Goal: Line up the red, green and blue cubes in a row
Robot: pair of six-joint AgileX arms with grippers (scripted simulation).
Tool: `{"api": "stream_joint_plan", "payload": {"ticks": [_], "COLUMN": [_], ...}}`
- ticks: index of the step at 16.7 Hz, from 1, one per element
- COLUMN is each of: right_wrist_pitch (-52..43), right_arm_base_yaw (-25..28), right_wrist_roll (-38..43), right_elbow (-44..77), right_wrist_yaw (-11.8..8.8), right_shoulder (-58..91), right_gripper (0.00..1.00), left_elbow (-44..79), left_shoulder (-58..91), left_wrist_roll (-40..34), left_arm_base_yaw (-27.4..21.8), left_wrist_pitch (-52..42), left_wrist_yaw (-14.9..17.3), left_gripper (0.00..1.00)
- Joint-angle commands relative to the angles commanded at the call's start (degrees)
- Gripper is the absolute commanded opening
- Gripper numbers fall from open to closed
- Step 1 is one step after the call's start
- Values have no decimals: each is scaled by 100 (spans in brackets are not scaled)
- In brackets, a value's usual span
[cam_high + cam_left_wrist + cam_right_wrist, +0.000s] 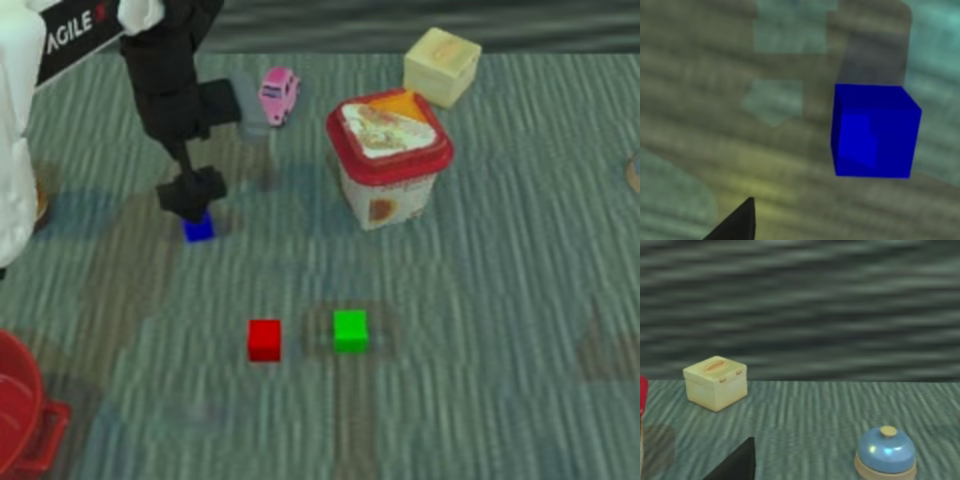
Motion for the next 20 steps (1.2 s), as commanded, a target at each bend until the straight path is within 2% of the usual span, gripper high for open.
{"api": "stream_joint_plan", "payload": {"ticks": [2, 9, 16, 20], "right_wrist_pitch": [0, 0, 0, 0], "right_arm_base_yaw": [0, 0, 0, 0], "right_wrist_roll": [0, 0, 0, 0], "right_elbow": [0, 0, 0, 0], "right_wrist_yaw": [0, 0, 0, 0], "right_shoulder": [0, 0, 0, 0], "right_gripper": [100, 100, 100, 100], "left_elbow": [40, -55, -973, -1065], "left_shoulder": [14, 25, 491, 546], "left_wrist_roll": [220, 225, 246, 251], "left_arm_base_yaw": [76, 63, 87, 89], "left_wrist_pitch": [-3, 96, 1520, 1636], "left_wrist_yaw": [2, 1, 8, 8], "left_gripper": [100, 100, 100, 100]}}
